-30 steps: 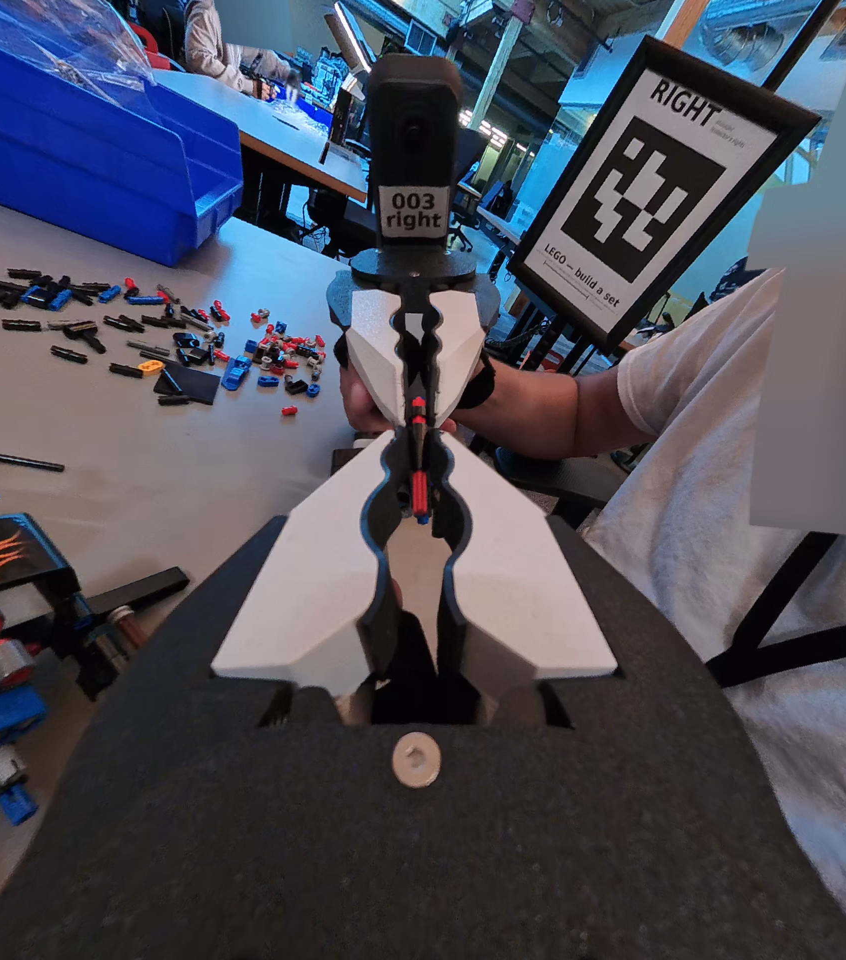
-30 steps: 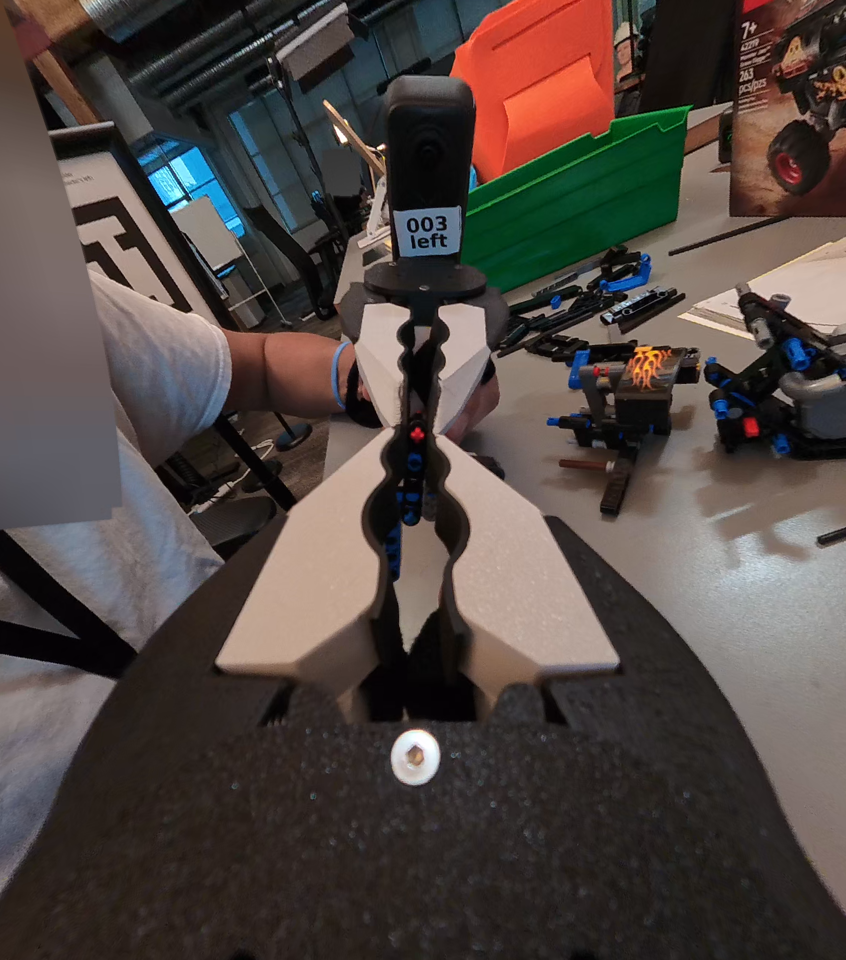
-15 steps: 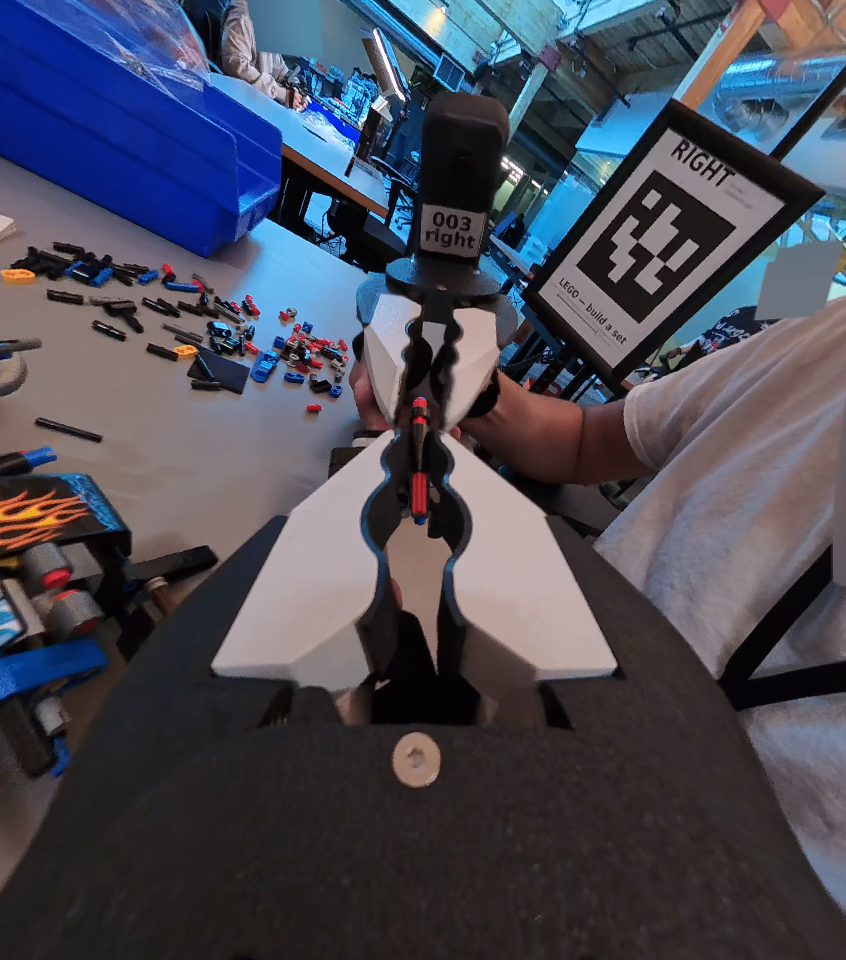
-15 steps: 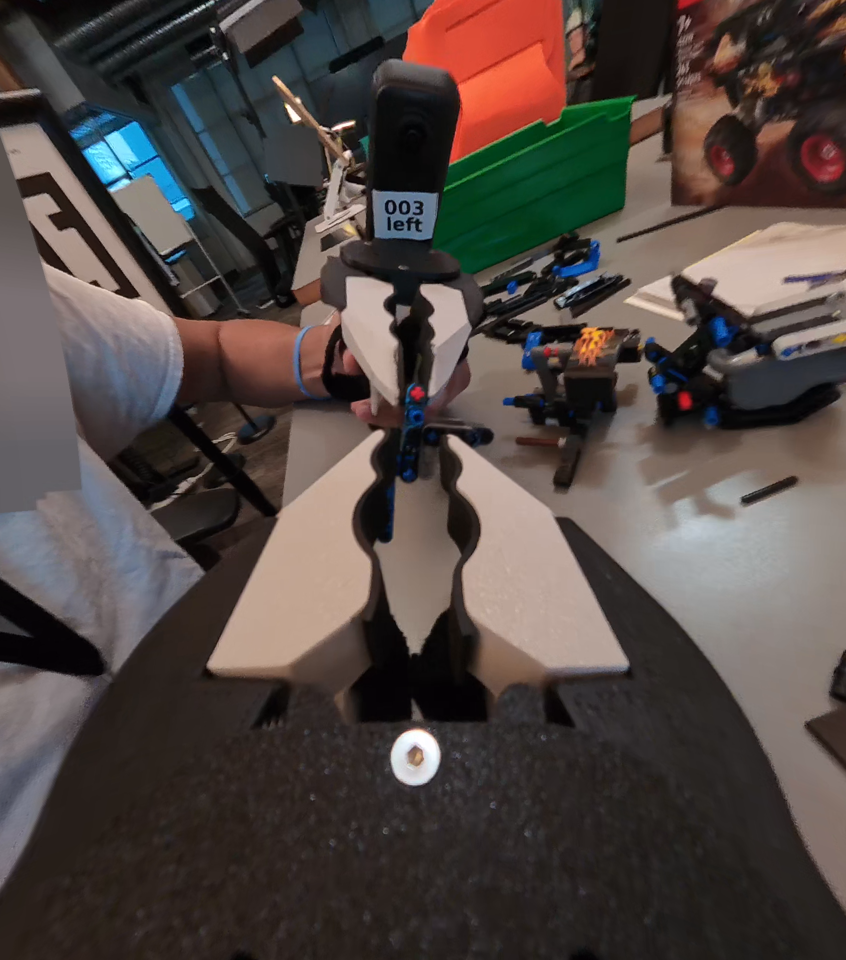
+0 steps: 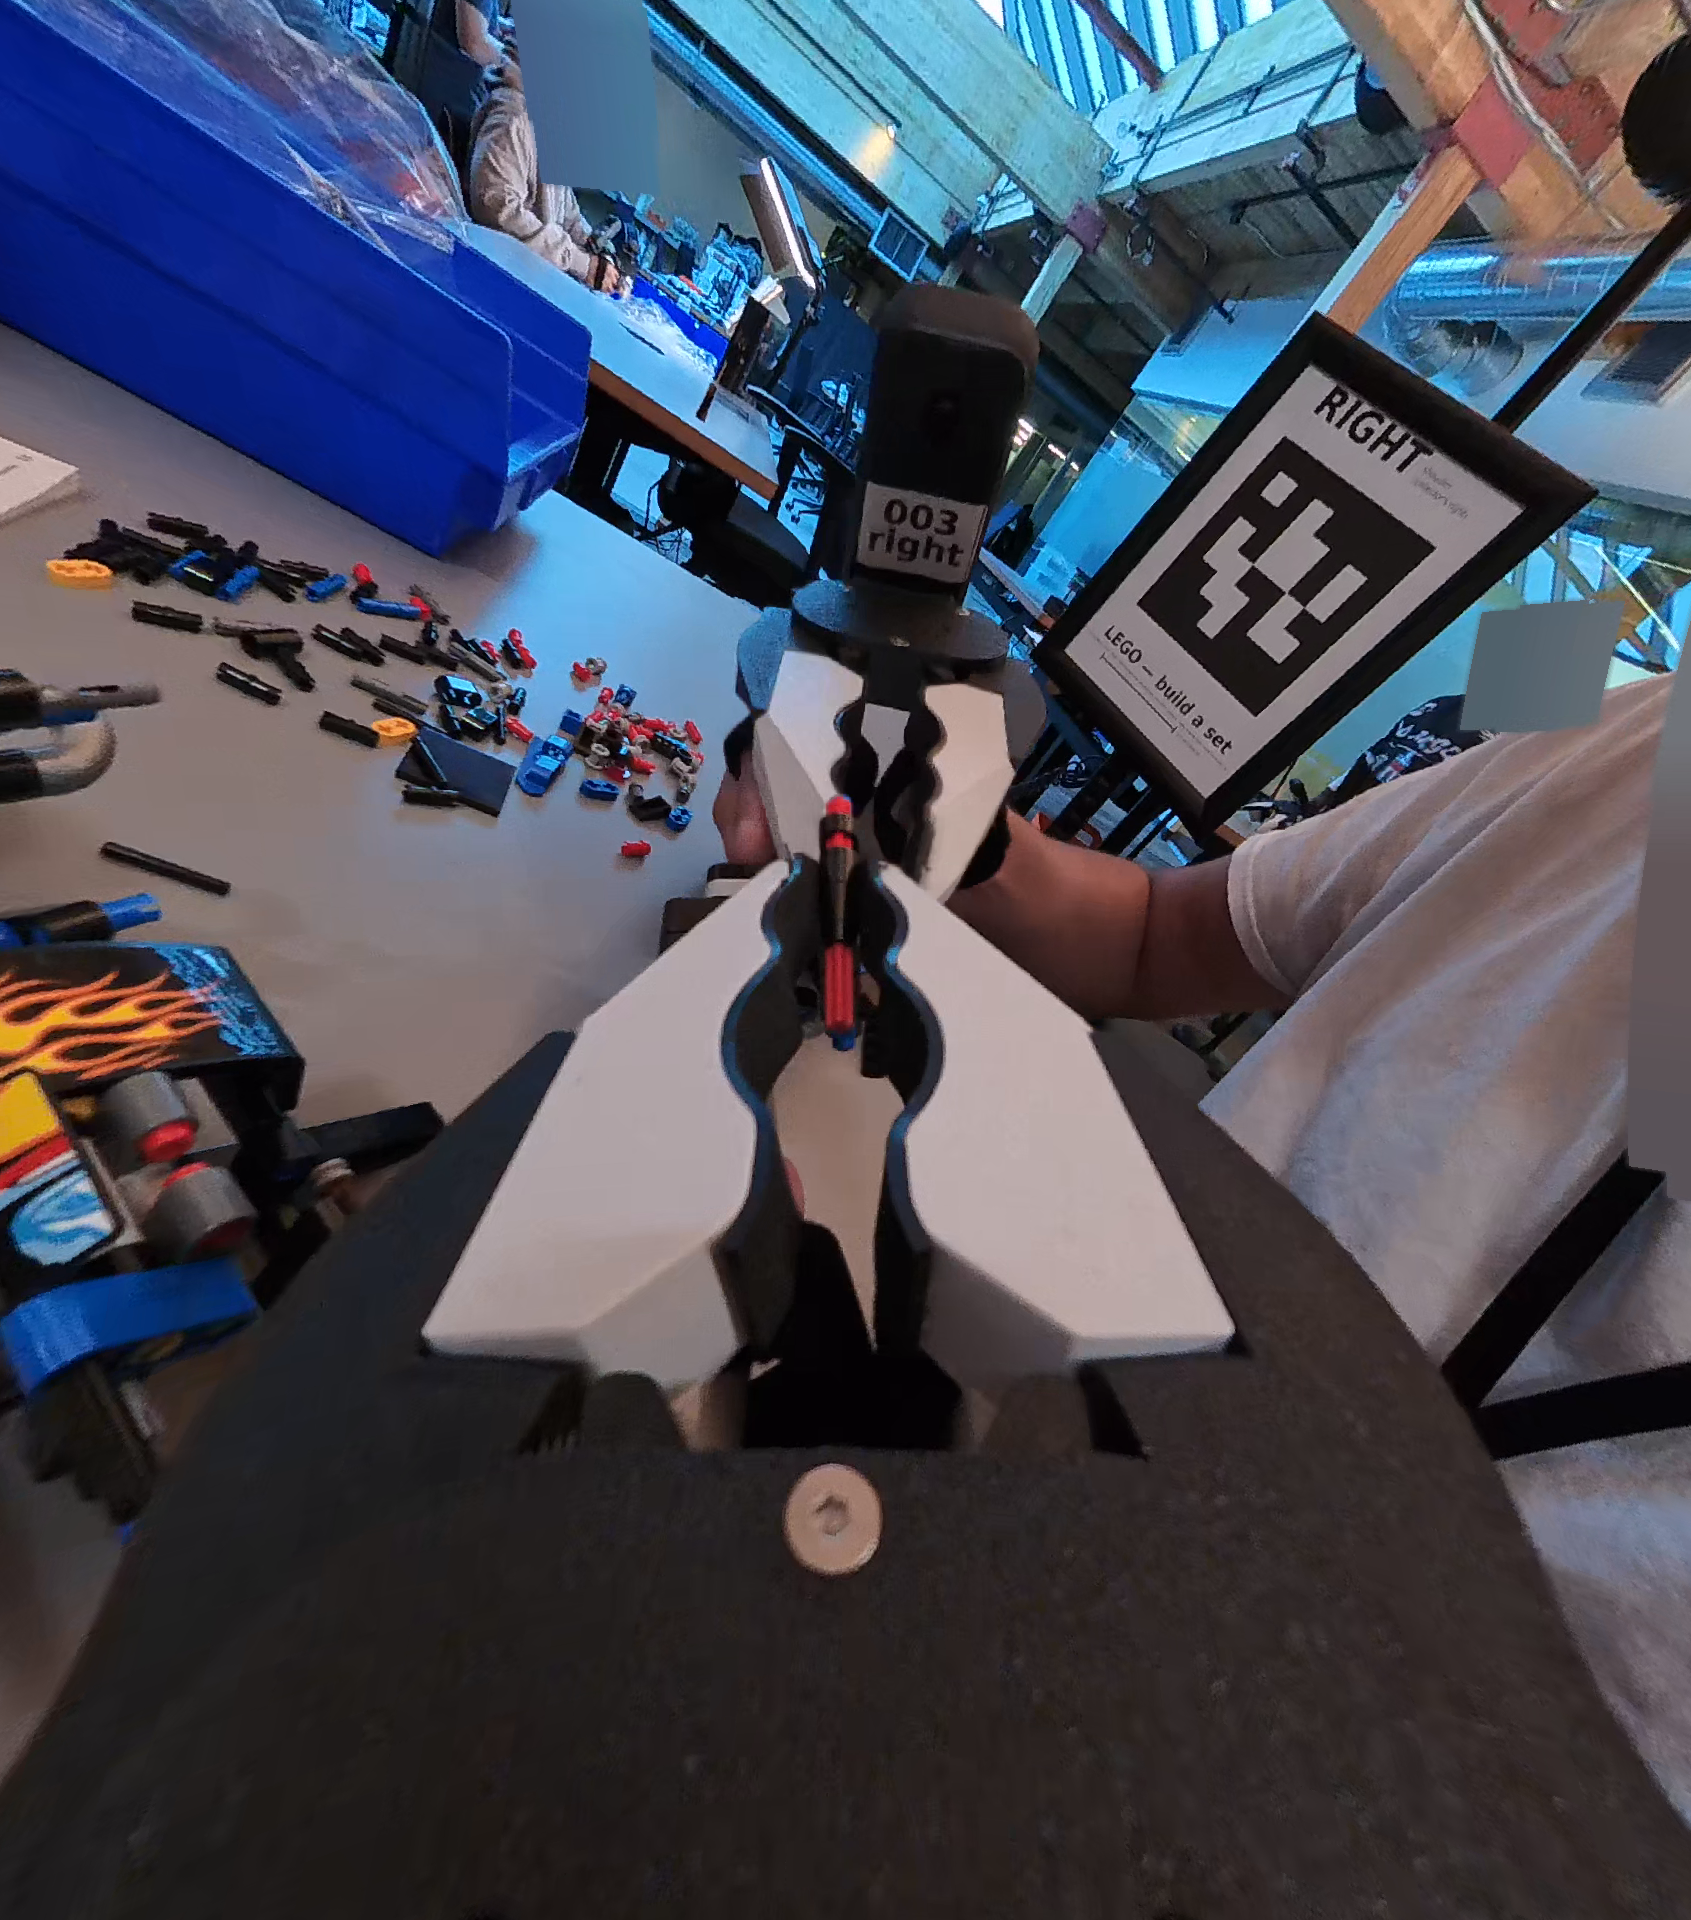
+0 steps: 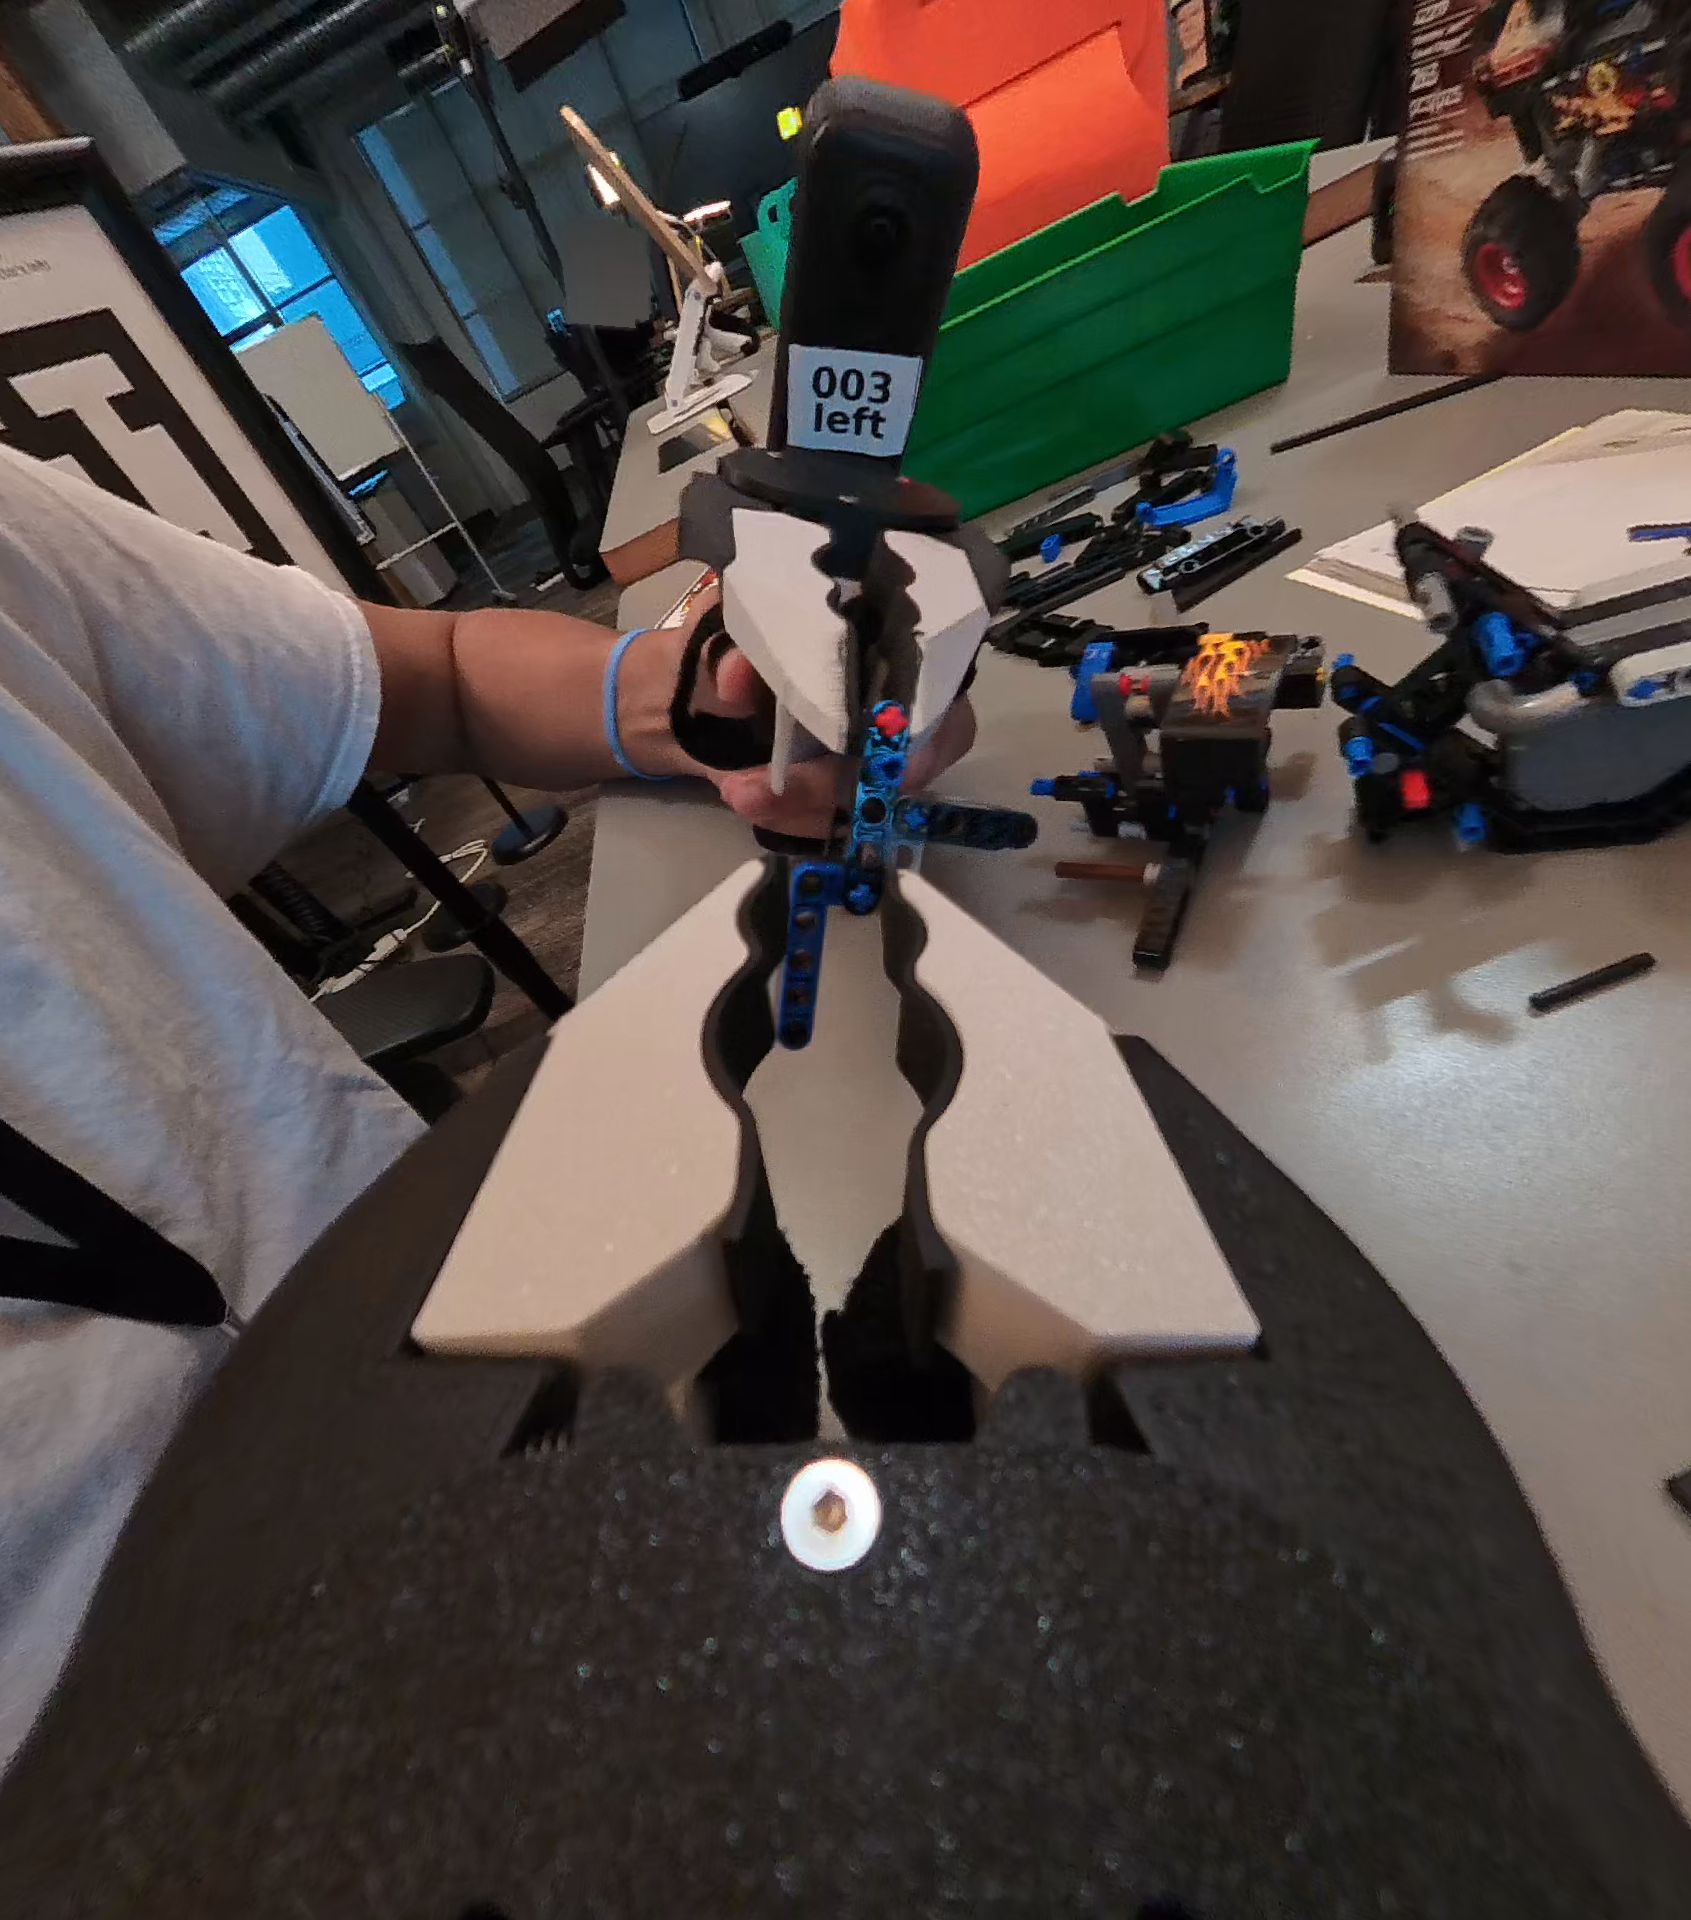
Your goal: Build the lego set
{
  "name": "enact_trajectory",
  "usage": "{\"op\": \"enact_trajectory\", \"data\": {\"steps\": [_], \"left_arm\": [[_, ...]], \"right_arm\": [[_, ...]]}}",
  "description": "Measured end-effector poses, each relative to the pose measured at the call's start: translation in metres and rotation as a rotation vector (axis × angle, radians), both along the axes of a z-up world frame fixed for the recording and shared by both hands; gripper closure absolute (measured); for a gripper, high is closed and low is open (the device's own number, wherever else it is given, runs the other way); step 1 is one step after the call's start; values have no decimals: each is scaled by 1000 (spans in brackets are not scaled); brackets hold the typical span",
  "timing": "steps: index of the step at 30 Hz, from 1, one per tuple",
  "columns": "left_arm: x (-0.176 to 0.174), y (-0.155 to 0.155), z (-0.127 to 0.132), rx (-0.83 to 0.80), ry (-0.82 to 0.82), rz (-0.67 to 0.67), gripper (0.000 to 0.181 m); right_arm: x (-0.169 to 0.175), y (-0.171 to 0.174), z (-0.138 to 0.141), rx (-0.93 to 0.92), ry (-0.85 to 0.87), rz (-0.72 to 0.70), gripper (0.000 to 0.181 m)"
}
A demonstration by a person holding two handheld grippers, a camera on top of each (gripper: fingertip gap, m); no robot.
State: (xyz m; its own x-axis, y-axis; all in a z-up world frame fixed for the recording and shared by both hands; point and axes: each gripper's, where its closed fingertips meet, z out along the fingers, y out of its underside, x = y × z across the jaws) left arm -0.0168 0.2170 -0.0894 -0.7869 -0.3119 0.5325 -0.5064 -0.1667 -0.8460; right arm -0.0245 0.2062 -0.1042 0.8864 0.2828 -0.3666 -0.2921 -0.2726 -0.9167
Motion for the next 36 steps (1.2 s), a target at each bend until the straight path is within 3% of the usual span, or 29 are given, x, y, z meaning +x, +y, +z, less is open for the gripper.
{"op": "enact_trajectory", "data": {"steps": [12, 25, 27, 31, 36], "left_arm": [[10, -2, -7, 72, -8, 102, 176], [8, -3, 0, 32, 17, 99, 176], [6, -2, 14, -16, 5, 151, 176], [-3, 5, 31, -172, 57, 324, 177], [-27, -3, 27, -263, 123, 499, 177]], "right_arm": [[17, 7, -6, -35, -12, -110, 176], [16, 5, 2, 4, 52, -85, 175], [16, 1, 15, 46, -37, -109, 173], [8, -21, 49, 80, -312, -189, 146], [-24, -26, 36, -41, -697, -326, 119]]}}
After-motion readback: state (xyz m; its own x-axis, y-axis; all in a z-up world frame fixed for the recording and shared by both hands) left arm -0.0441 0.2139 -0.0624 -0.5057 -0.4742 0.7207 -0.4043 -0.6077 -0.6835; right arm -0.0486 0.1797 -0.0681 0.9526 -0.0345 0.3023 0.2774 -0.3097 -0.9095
